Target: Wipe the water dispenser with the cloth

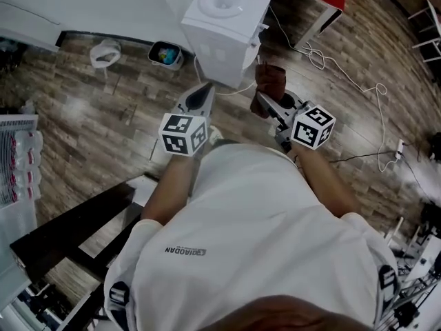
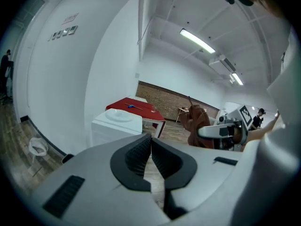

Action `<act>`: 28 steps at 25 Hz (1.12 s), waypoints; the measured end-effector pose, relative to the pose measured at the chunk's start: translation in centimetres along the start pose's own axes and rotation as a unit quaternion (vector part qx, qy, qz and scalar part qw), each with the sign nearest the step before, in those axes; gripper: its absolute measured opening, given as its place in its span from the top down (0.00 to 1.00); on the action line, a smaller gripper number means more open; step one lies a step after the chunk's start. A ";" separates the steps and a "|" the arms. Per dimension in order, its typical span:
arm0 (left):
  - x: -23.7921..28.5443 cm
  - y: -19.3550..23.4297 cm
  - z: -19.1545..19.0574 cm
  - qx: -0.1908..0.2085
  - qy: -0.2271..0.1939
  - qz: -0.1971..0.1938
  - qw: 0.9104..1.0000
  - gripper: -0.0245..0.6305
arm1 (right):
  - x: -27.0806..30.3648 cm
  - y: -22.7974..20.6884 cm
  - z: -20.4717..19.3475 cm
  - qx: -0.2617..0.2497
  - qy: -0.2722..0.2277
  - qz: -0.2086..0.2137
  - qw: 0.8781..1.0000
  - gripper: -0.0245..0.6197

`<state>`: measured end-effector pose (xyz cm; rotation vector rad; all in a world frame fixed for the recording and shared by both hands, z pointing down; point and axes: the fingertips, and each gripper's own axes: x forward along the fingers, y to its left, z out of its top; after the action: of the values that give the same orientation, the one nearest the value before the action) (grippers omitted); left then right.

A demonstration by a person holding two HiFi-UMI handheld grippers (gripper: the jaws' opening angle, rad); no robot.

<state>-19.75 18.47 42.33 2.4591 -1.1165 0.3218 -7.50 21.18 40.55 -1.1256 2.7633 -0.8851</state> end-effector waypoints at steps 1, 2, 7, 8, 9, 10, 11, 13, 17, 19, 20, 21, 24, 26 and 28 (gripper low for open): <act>-0.3 -0.6 -0.1 0.003 -0.001 0.005 1.000 0.96 | -0.8 0.1 -0.5 -0.006 0.006 -0.005 1.000 0.85; -0.7 -1.1 -0.3 0.004 -0.002 0.010 1.000 0.96 | -1.6 0.1 -1.0 -0.014 0.011 -0.012 1.000 0.85; -3.1 -3.4 -1.5 0.009 -0.006 0.035 0.999 0.96 | -5.3 0.8 -3.0 -0.043 0.028 -0.031 0.998 0.85; -3.5 -3.9 -1.7 0.010 -0.007 0.039 0.999 0.96 | -6.0 1.0 -3.4 -0.043 0.030 -0.032 0.998 0.85; -3.9 -4.3 -2.0 0.011 -0.009 0.044 0.999 0.96 | -6.6 1.2 -3.8 -0.043 0.031 -0.033 0.998 0.85; -4.2 -4.8 -2.2 0.011 -0.010 0.048 0.999 0.96 | -7.1 1.4 -4.2 -0.042 0.032 -0.034 0.998 0.85; -4.6 -5.2 -2.5 0.011 -0.010 0.051 0.999 0.96 | -7.5 1.6 -4.6 -0.041 0.034 -0.034 0.998 0.85; -5.1 -6.0 -3.2 0.012 -0.008 0.055 0.998 0.96 | -8.3 1.8 -5.3 -0.041 0.039 -0.033 0.998 0.85; -5.9 -7.7 -4.6 0.017 0.003 0.056 0.998 0.96 | -9.4 2.1 -6.6 -0.043 0.048 -0.031 0.997 0.85; -6.2 -8.2 -5.1 0.020 0.008 0.057 0.998 0.96 | -9.5 2.3 -7.2 -0.040 0.050 -0.029 0.998 0.85; -6.5 -8.4 -5.3 0.021 0.010 0.057 0.998 0.96 | -9.5 2.5 -7.5 -0.038 0.050 -0.028 0.998 0.85; -6.6 -8.5 -5.5 0.023 0.011 0.058 0.998 0.96 | -9.5 2.6 -7.7 -0.038 0.051 -0.027 0.998 0.85; -7.0 -8.5 -5.7 0.026 0.013 0.060 0.998 0.96 | -9.3 3.1 -8.1 -0.042 0.052 -0.023 0.997 0.85; -7.3 -8.5 -5.7 0.025 0.010 0.063 0.998 0.96 | -9.2 3.5 -8.4 -0.048 0.054 -0.021 0.997 0.85; -7.8 -8.6 -5.8 0.024 0.009 0.064 0.998 0.96 | -9.1 3.9 -8.6 -0.053 0.056 -0.019 0.997 0.85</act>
<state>-18.50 31.33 42.16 2.4267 -1.2760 0.4126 -5.23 33.57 44.16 -1.1845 2.9216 -0.8389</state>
